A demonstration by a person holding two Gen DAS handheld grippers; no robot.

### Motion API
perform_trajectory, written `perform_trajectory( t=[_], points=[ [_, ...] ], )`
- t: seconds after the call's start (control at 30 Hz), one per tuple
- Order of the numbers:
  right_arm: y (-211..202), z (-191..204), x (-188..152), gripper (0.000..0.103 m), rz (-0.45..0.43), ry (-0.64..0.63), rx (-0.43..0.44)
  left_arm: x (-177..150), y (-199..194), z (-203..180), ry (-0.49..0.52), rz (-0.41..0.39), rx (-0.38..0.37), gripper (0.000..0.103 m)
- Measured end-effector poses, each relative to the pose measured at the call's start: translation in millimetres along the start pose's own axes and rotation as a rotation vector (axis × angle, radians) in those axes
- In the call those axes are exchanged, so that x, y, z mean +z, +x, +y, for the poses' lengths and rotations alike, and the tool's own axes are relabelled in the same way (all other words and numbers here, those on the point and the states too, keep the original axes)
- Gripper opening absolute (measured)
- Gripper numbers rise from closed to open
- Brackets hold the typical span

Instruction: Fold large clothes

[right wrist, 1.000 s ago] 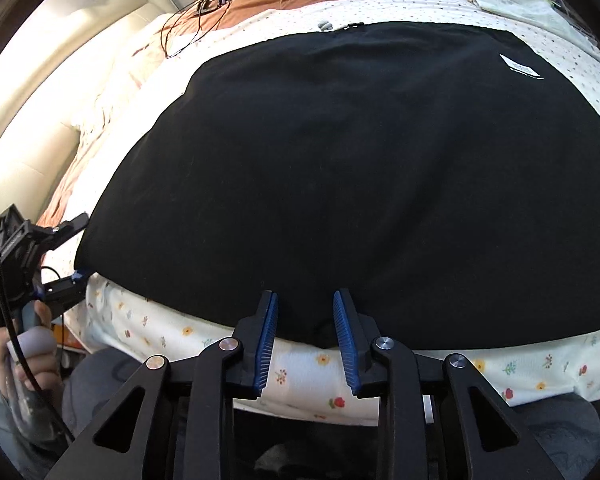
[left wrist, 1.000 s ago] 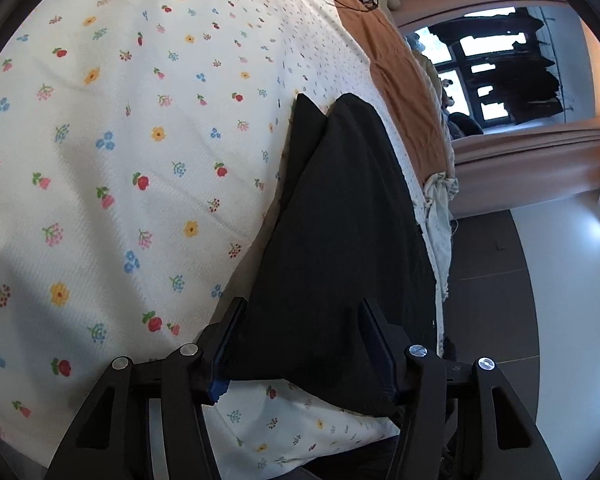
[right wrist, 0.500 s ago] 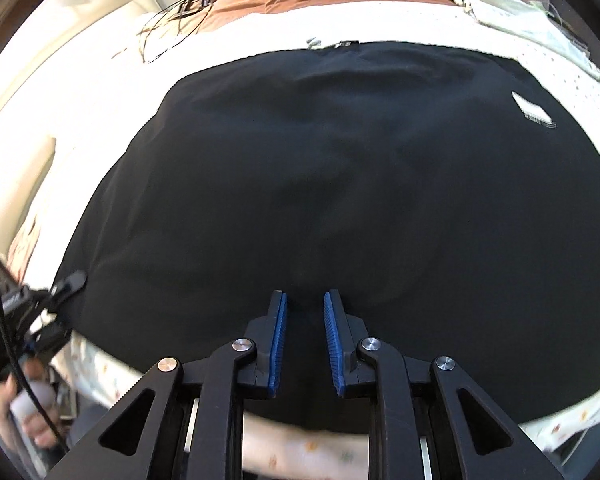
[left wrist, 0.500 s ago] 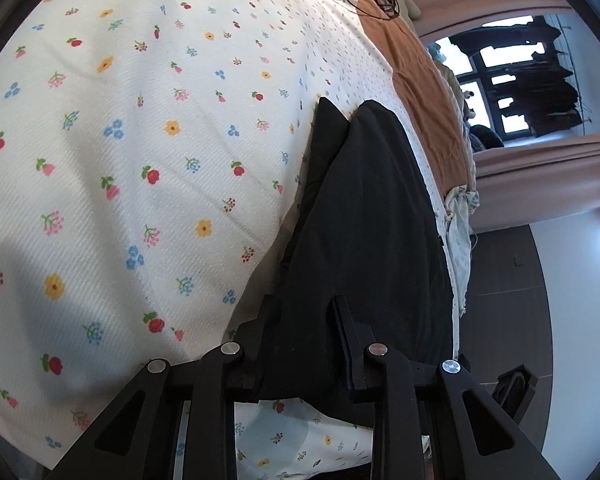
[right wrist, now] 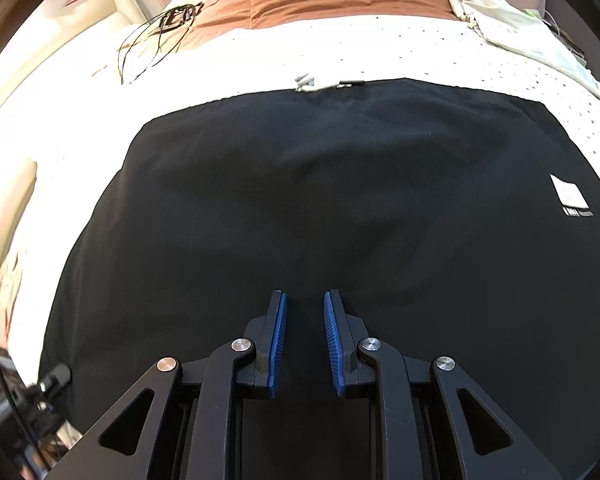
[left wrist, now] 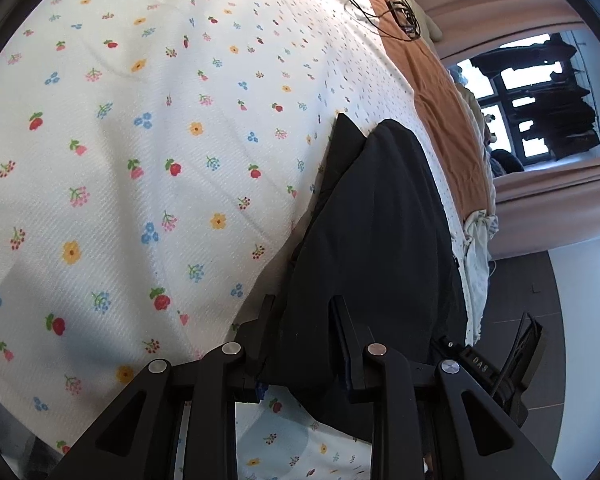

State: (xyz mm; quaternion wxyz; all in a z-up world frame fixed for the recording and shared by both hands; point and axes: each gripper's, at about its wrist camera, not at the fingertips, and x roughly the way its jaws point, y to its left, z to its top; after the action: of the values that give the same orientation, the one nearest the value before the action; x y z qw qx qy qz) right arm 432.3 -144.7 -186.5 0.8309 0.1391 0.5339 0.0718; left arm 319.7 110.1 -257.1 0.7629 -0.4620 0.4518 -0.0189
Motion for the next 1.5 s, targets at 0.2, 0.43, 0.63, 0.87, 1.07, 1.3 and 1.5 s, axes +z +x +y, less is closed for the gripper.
perform_trajectory(
  t=[0.2, 0.43, 0.63, 0.87, 1.07, 1.3, 1.5],
  points=[
    [12, -14, 16, 0.021, -0.017, 0.062, 0.061, 0, 3, 2, -0.018, -0.002, -0.001, 0.027],
    [31, -32, 33, 0.014, -0.020, 0.116, 0.165, -2, 5, 0, -0.030, -0.007, 0.006, 0.027],
    [33, -55, 37, 0.007, -0.008, 0.197, 0.239, -3, 6, 0, -0.036, -0.006, 0.011, 0.027],
    [22, -91, 28, 0.003, -0.005, 0.275, 0.360, 1, 5, -3, -0.045, 0.008, 0.001, 0.023],
    [-8, -102, 13, 0.038, -0.037, 0.288, 0.386, 6, -15, -22, -0.001, -0.001, -0.073, 0.015],
    [-24, -97, 3, 0.057, -0.054, 0.273, 0.370, 7, -34, -61, 0.067, -0.024, -0.170, 0.013],
    [-33, -93, -47, 0.038, 0.016, 0.256, 0.362, 3, -43, -104, 0.142, -0.033, -0.237, 0.012]
  ],
)
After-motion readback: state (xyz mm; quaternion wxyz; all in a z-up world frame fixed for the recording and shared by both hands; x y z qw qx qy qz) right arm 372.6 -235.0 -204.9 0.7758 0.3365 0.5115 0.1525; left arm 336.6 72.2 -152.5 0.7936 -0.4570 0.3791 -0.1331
